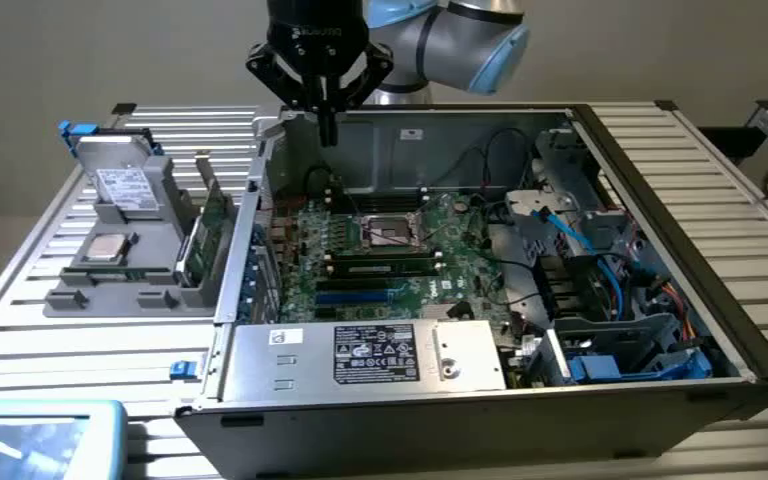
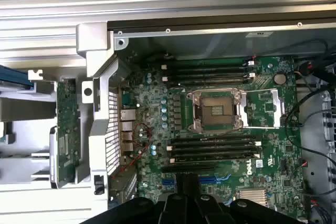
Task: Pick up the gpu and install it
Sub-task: 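Reach for the gpu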
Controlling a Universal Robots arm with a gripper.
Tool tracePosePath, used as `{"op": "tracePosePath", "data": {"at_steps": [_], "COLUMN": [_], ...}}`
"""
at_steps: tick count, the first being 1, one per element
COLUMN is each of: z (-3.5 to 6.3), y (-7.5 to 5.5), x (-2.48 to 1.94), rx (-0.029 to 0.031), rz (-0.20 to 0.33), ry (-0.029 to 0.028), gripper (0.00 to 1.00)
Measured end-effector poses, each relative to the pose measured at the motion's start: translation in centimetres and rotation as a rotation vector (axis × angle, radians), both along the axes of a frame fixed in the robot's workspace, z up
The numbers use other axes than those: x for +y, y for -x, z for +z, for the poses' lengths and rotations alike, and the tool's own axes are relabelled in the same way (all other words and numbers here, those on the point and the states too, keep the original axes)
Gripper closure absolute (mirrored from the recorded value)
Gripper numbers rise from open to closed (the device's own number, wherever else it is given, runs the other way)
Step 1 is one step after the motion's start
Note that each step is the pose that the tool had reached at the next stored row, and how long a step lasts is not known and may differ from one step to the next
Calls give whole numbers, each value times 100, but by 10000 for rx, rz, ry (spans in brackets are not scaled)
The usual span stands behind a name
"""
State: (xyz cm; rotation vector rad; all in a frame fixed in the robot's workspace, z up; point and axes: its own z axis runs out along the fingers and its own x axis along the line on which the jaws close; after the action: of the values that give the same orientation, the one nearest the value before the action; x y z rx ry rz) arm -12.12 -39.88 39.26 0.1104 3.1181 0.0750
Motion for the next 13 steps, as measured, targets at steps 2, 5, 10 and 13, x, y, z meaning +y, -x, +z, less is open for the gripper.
{"op": "tracePosePath", "data": {"at_steps": [2, 5, 10, 13], "z": [0, 0, 0, 1], "y": [0, 0, 0, 5], "x": [0, 0, 0, 0], "rx": [0, 0, 0, -3], "rz": [-1, 0, 0, -1], "ry": [0, 0, 0, 0], "gripper": [88, 88, 88, 88]}}
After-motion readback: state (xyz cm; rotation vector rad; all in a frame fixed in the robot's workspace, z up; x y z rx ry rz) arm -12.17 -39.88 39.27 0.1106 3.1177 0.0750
